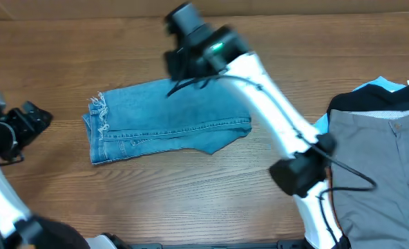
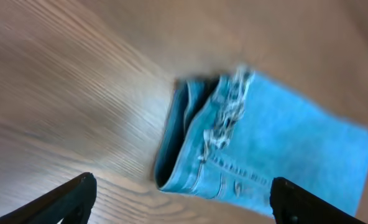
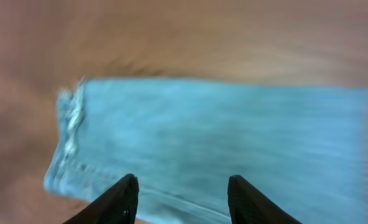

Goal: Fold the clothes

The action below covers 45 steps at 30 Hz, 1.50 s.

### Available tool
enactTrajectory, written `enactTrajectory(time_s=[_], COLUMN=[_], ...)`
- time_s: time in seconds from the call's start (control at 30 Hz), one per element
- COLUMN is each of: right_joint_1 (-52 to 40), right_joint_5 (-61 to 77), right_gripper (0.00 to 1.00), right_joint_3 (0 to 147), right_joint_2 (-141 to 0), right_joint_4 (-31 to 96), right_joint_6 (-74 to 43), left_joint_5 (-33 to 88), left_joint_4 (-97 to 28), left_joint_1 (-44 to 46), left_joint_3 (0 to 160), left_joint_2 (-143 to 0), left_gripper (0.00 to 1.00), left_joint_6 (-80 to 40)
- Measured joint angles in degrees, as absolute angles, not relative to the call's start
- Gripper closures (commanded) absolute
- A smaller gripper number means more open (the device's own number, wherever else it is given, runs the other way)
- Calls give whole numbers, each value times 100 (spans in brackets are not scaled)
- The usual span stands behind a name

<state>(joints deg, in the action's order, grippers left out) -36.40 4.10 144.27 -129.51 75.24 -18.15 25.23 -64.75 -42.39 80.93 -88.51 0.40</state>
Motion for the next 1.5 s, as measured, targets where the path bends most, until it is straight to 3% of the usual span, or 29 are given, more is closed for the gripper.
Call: enactTrajectory(time_s=[0.13, 0.27, 0.57, 1.5], right_joint_1=[-2976, -2519, -2222, -2215], right_joint_5=[637, 1214, 1612, 1577], right_gripper=[48, 47, 48, 48], right_joint_3=[14433, 14438, 14442, 14444], right_joint_2=[-12289, -11824, -11609, -11609], right_joint_4=[7854, 8025, 8488, 8617], right_joint_6=[-1817, -1793, -1525, -1210], left_joint_5=[3048, 3308, 2650, 1942], left_joint_4=[-6626, -6748, -6464, -6270], left_joint_1=[-4005, -3559, -2633, -2757], left_joint_3=[7972, 7946, 7979, 8101], left_joint_2=[-9870, -10639, -11826, -11769], left_gripper=[11, 0, 0, 0], left_joint_6=[701, 1304, 1330, 633])
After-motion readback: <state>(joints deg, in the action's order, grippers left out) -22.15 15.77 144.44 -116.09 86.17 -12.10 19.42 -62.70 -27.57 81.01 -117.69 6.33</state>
